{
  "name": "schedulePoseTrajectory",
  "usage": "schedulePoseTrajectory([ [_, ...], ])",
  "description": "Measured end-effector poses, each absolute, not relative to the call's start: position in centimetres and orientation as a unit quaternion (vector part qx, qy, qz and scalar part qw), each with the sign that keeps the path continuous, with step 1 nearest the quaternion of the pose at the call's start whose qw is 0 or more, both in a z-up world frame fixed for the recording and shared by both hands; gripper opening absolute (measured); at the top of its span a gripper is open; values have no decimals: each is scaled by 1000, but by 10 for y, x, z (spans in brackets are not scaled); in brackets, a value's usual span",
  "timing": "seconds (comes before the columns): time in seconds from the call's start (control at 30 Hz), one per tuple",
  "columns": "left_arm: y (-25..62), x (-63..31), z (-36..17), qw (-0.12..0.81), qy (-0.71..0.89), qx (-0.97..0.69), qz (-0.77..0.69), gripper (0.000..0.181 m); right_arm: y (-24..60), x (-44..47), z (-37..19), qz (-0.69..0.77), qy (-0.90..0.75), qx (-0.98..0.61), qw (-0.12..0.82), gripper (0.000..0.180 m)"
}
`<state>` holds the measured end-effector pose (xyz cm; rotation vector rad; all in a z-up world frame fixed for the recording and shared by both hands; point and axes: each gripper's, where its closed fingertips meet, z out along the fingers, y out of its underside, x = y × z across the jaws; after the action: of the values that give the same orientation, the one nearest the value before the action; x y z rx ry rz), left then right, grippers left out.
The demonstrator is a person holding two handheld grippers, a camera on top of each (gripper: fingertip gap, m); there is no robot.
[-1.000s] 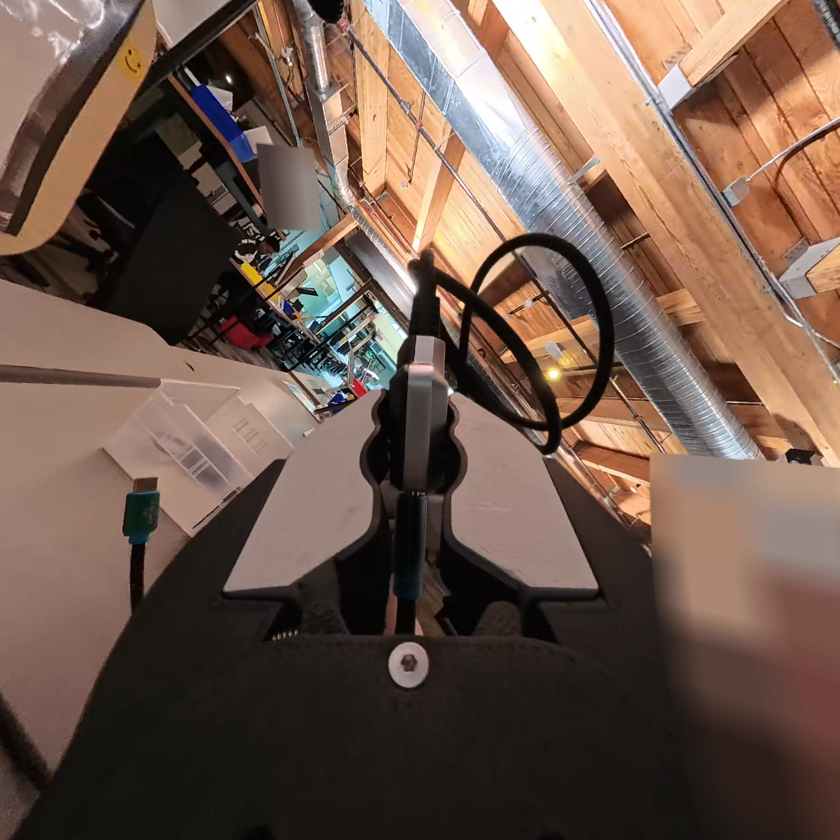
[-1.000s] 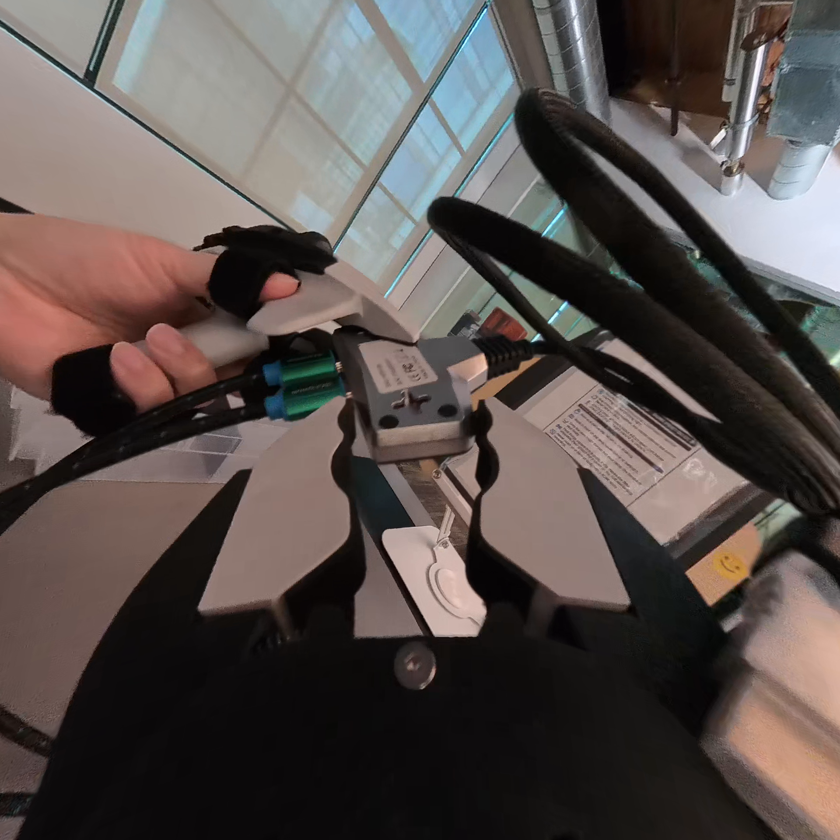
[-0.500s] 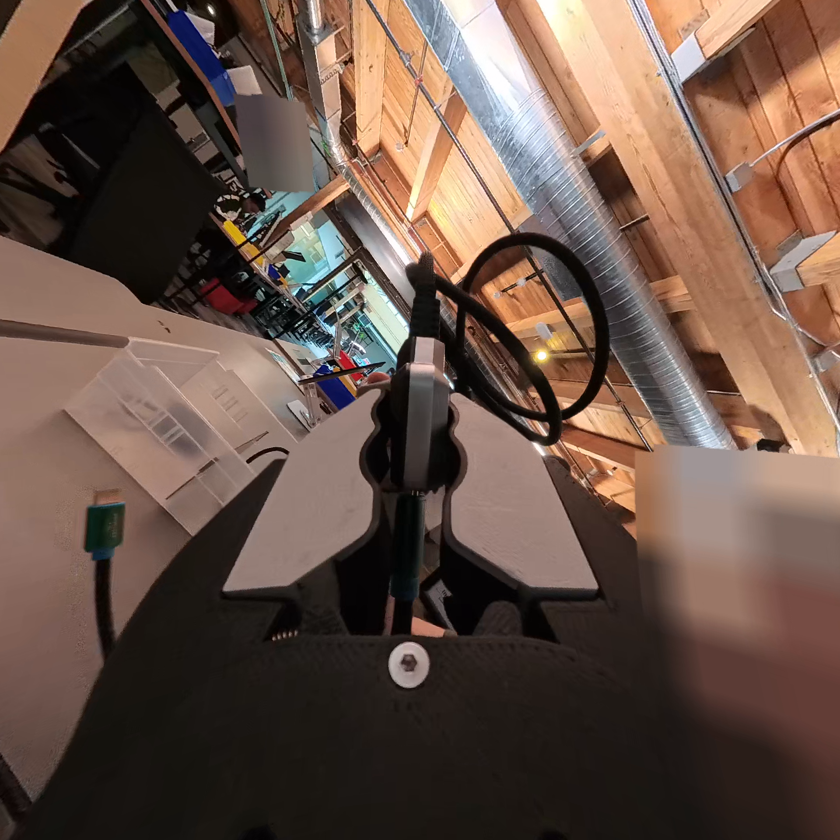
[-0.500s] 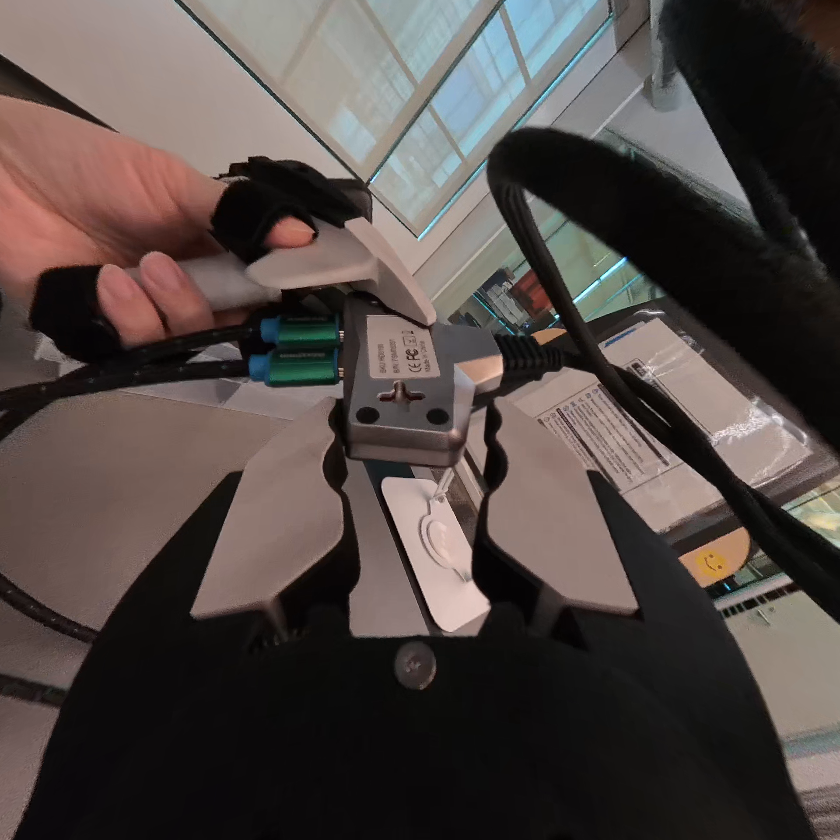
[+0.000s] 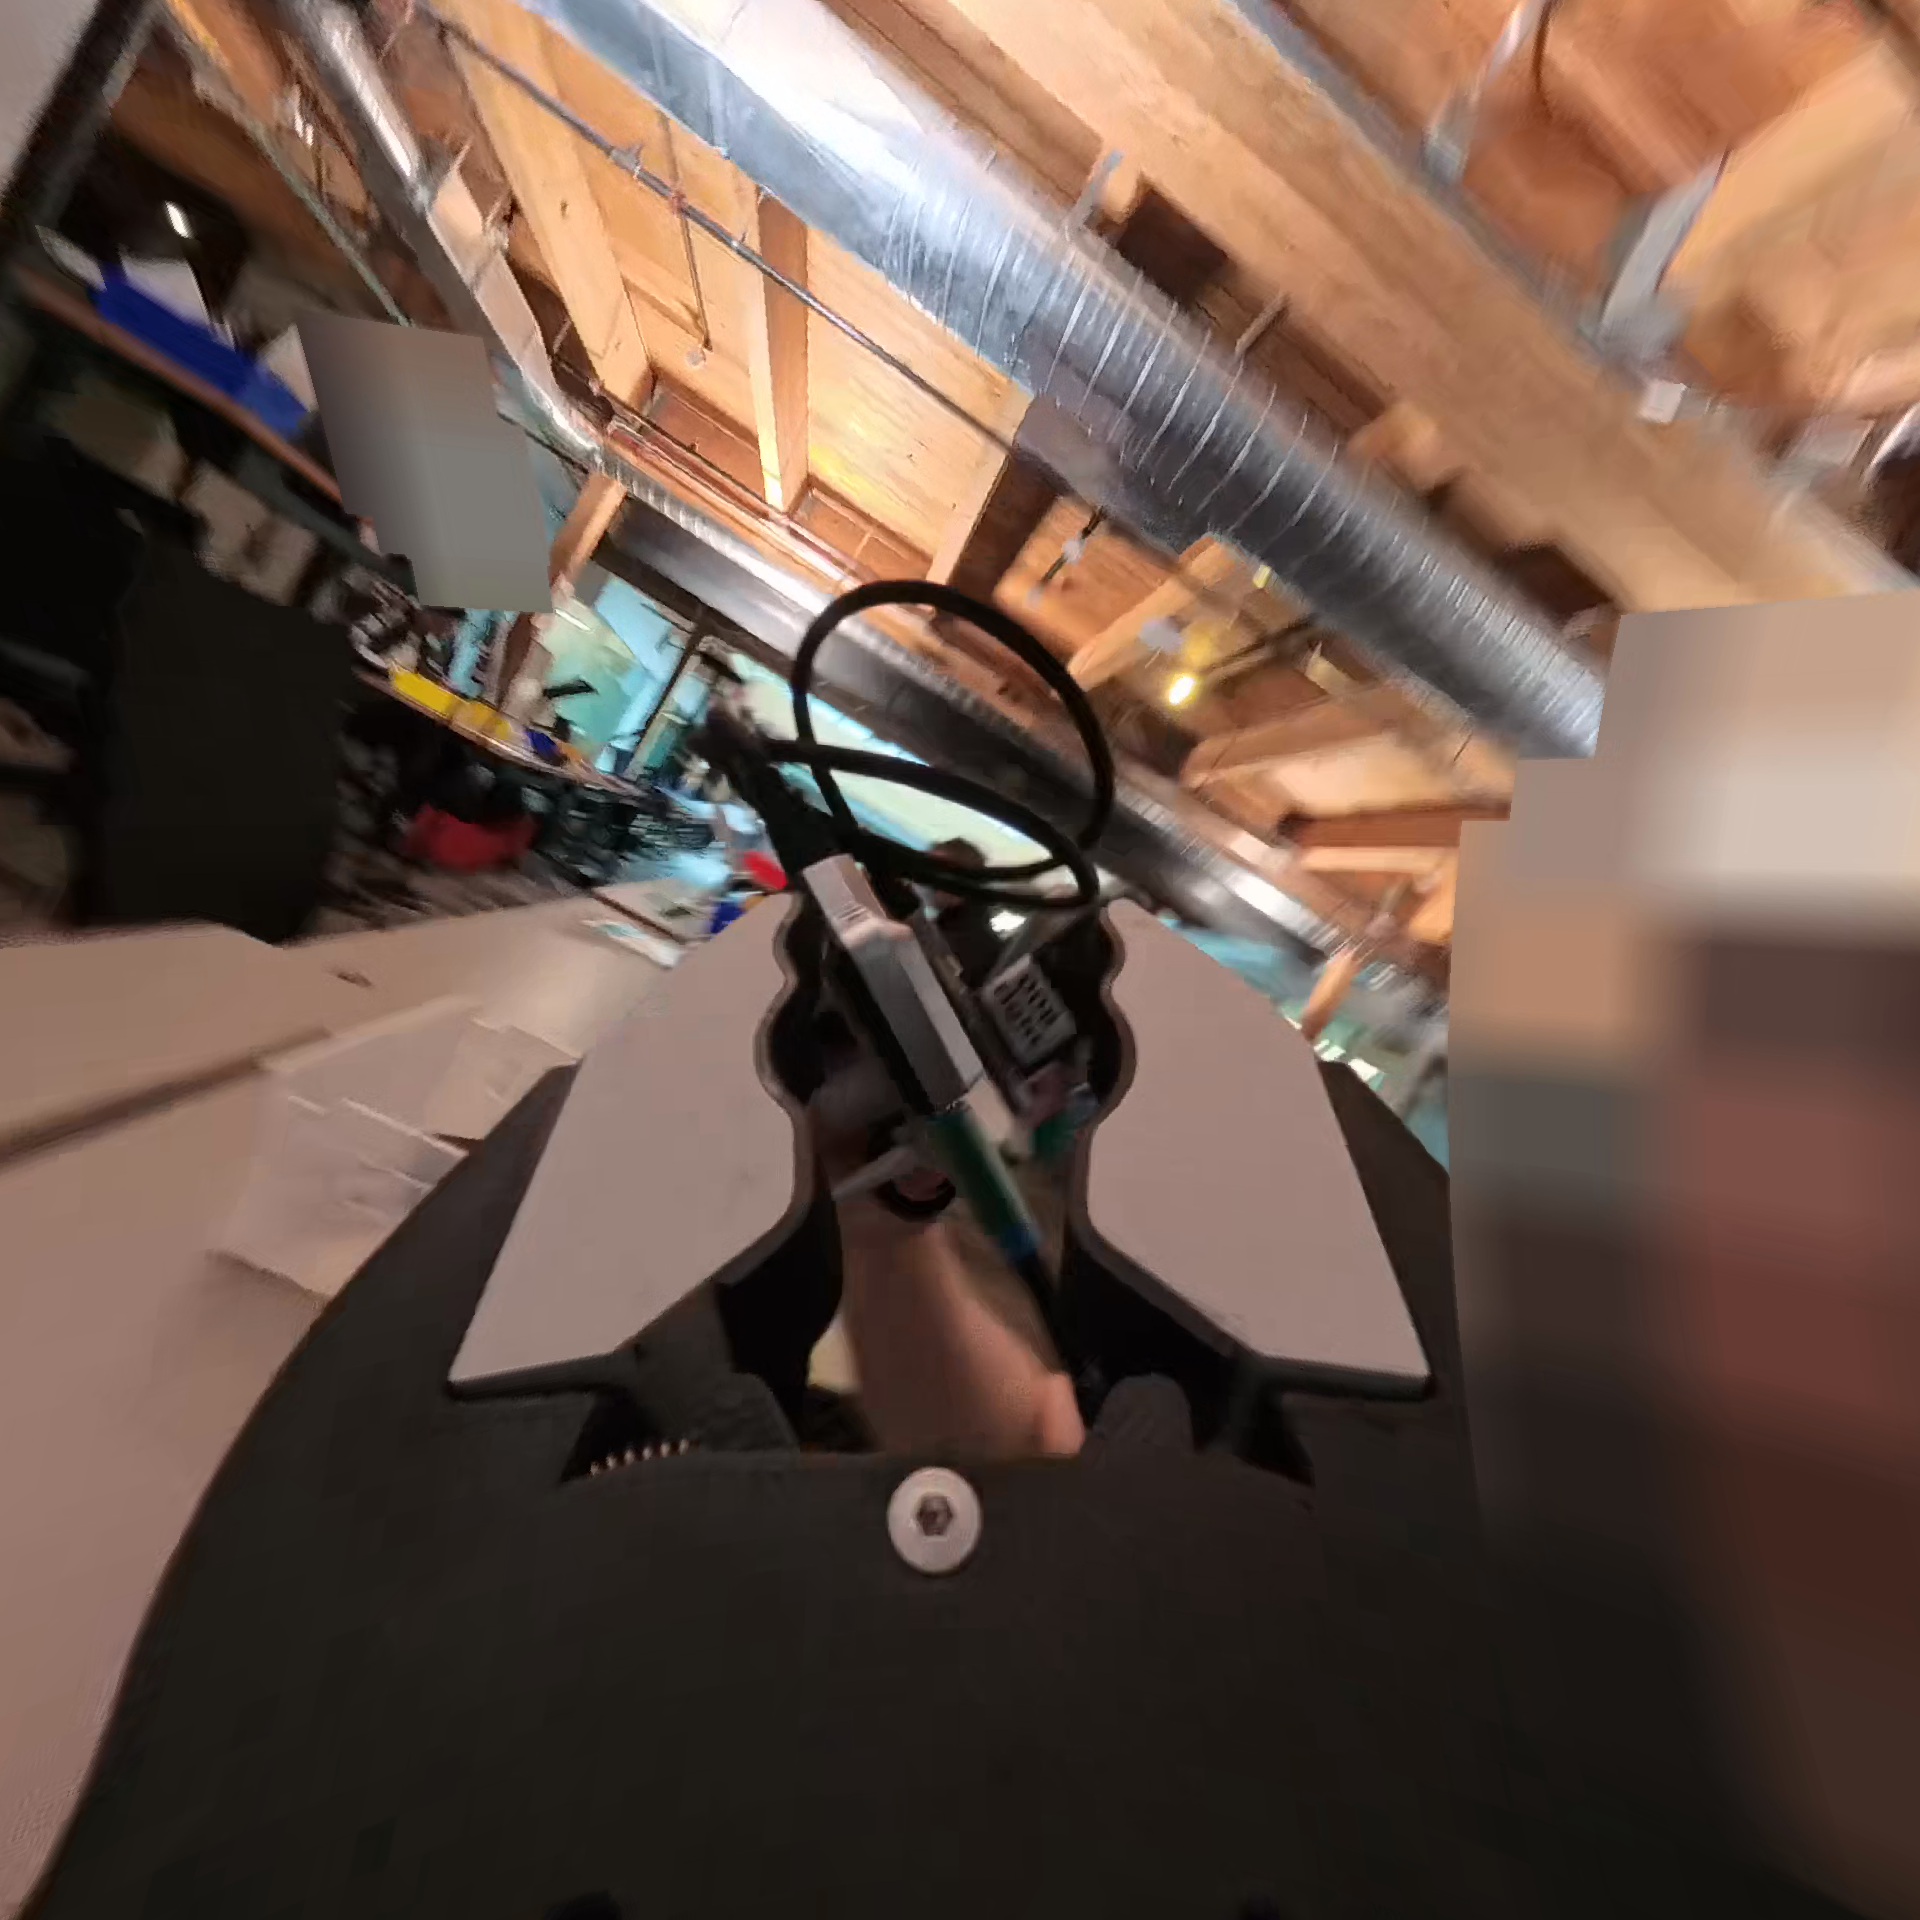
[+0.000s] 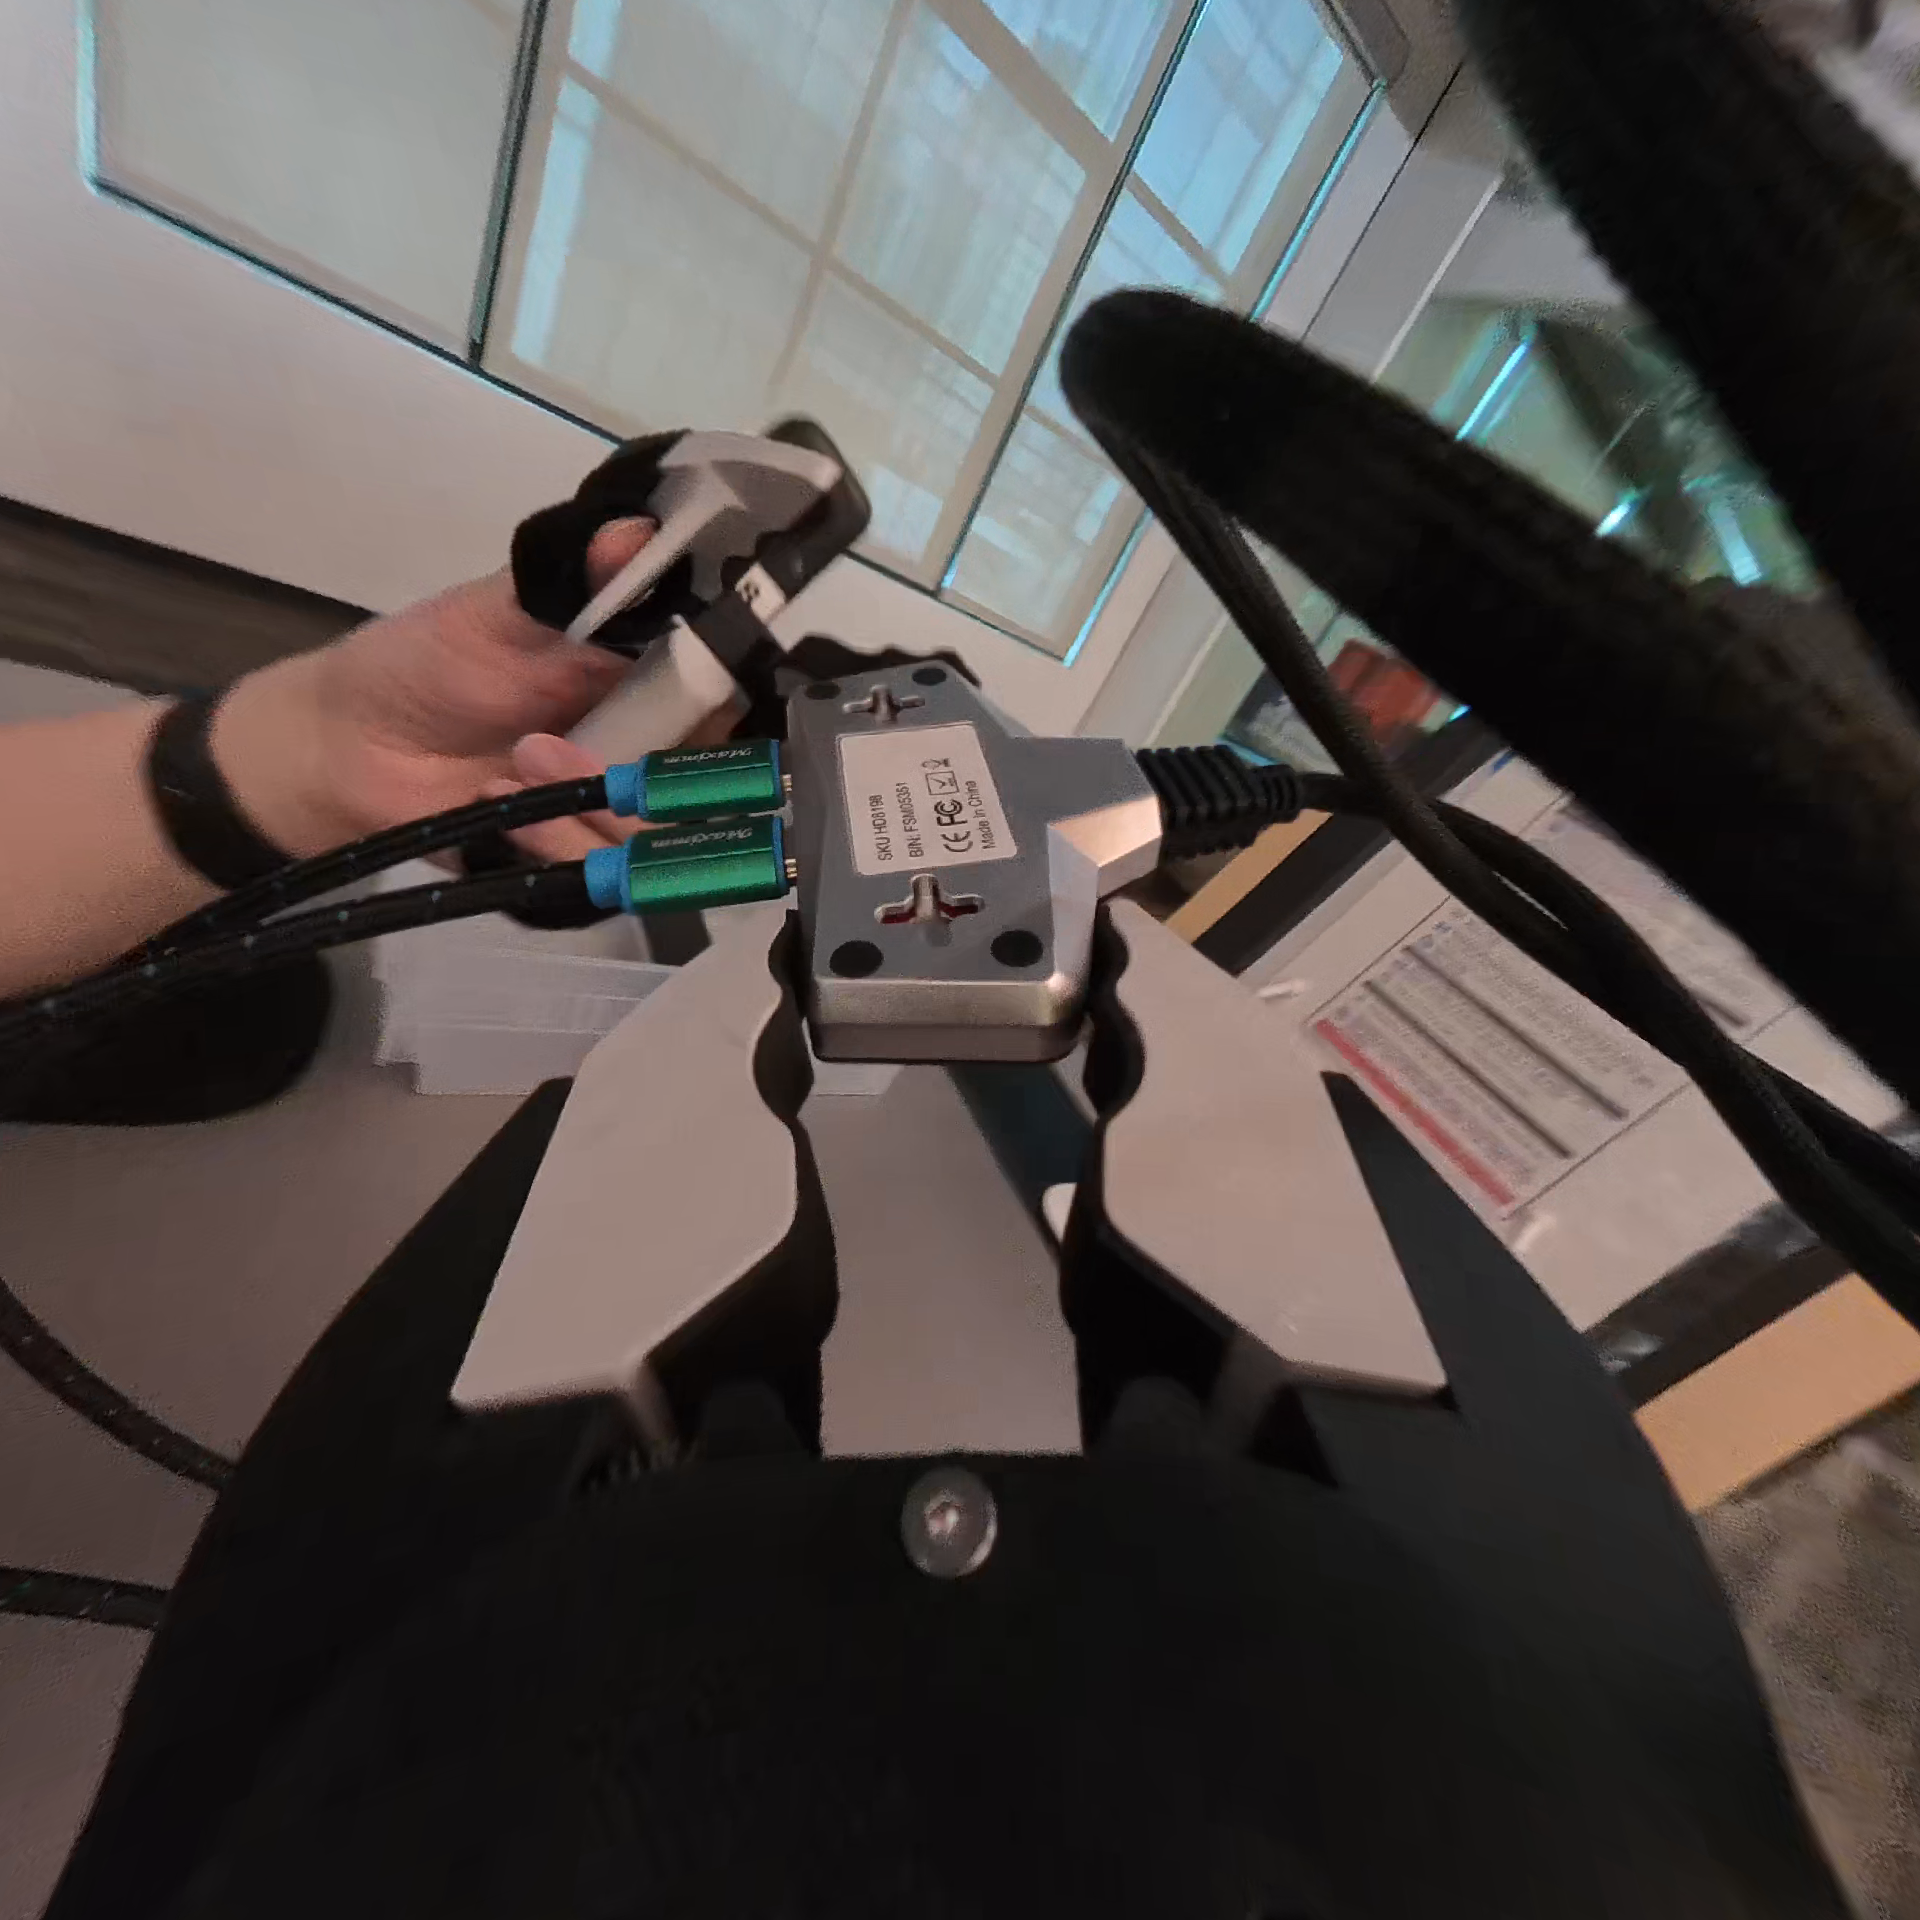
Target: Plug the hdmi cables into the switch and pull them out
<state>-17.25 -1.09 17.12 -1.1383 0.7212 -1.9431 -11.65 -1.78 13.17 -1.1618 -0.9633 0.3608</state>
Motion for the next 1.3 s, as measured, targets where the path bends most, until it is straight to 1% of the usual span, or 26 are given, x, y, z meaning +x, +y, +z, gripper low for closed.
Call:
schedulePoseTrajectory([
  [0.03, -12, -178, 171, 422, 323, -444, -721, 49, -19, -115, 132, 189, -433, -533, 702, 52],
  [0.13, -9, -191, 160, 579, 422, -440, -542, 53, -24, -114, 128, 275, -434, -556, 653, 52],
  [0.17, -9, -193, 157, 631, 444, -427, -472, 57, -26, -115, 127, 307, -433, -561, 635, 52],
  [0.2, -12, -193, 152, 669, 471, -412, -400, 57, -28, -116, 125, 339, -431, -567, 615, 52],
  [0.23, -18, -189, 145, 688, 508, -397, -334, 60, -29, -116, 123, 365, -427, -572, 598, 52],
  [0.3, -28, -175, 135, 706, 554, -370, -240, 71, -29, -118, 119, 406, -418, -582, 567, 52],
  [0.33, -33, -169, 134, 720, 562, -352, -205, 71, -29, -119, 115, 426, -414, -589, 548, 52],
  [0.37, -39, -163, 133, 733, 569, -330, -174, 66, -30, -120, 111, 443, -415, -597, 525, 52],
  [0.47, -43, -147, 111, 729, 612, -298, -70, 56, -38, -123, 95, 491, -426, -609, 455, 52],
  [0.57, -42, -133, 91, 708, 642, -294, -31, 52, -47, -126, 80, 521, -443, -614, 394, 52],
  [0.63, -49, -125, 82, 700, 658, -276, -28, 43, -53, -127, 67, 526, -459, -623, 352, 52],
  [0.73, -60, -114, 60, 672, 702, -235, 12, 23, -64, -128, 53, 535, -487, -620, 306, 52],
  [0.77, -62, -111, 55, 669, 709, -220, 28, 21, -66, -126, 48, 531, -499, -615, 300, 52],
  [0.93, -57, -103, 53, 683, 699, -192, 91, 24, -63, -119, 45, 520, -514, -605, 316, 52],
  [1.13, -55, -101, 48, 667, 710, -207, 93, 22, -62, -118, 41, 522, -521, -596, 318, 52],
  [1.23, -48, -103, 56, 668, 697, -228, 122, 22, -54, -118, 51, 522, -505, -588, 356, 53],
  [1.3, -40, -108, 61, 669, 690, -233, 149, 22, -44, -111, 60, 493, -494, -595, 399, 61],
])
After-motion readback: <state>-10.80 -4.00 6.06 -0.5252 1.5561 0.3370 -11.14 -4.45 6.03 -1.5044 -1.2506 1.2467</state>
